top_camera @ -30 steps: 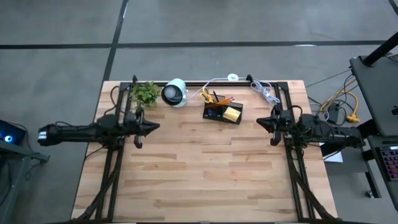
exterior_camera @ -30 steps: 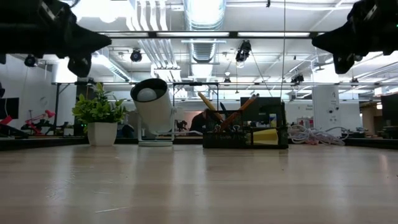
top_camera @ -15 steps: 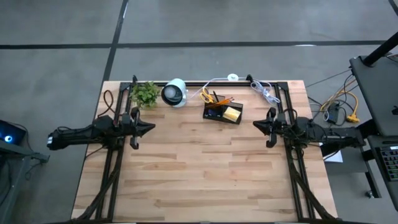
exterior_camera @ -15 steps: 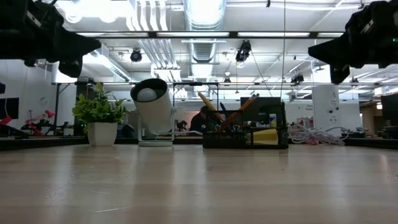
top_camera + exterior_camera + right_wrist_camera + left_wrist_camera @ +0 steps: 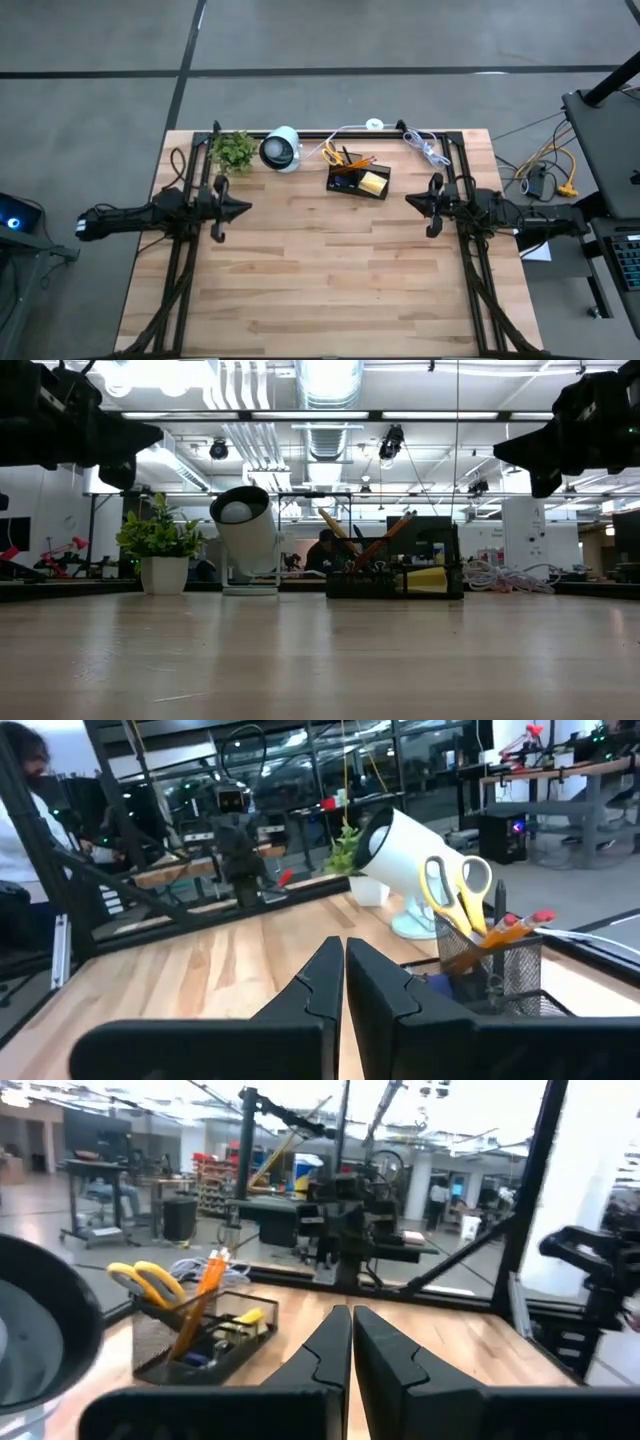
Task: Pick and place office supplies into organizer
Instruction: Return to Home Position
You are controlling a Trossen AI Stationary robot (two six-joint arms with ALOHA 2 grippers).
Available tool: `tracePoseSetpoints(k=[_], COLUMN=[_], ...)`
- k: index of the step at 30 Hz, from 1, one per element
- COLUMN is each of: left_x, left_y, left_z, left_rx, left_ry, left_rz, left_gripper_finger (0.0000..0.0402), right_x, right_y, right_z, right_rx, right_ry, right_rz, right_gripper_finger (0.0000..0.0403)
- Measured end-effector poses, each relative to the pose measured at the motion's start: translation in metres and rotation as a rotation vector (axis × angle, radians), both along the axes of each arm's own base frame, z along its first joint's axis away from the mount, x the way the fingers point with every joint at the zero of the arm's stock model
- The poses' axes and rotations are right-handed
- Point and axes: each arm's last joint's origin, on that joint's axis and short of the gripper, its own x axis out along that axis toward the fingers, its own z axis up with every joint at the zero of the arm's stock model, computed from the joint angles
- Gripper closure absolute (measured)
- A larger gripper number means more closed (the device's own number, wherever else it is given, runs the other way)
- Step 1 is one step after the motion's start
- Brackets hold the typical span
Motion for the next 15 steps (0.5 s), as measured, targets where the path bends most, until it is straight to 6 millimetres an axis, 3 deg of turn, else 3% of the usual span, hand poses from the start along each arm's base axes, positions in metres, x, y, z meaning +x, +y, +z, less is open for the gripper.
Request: tracePoseSetpoints(k=[15], left_x=[0.0004], left_y=[-0.0018], left_z=[-0.0014], left_rx=[-0.055], left_ry=[0.007], left_rz=[-0.066], left_gripper_finger=[0.0402], right_x=[0.0004], right_y=[0.0005], right_z=[0.0005], right_rx=[0.019], right_ry=[-0.009], right_rz=[0.022], right_gripper_finger=[0.0394])
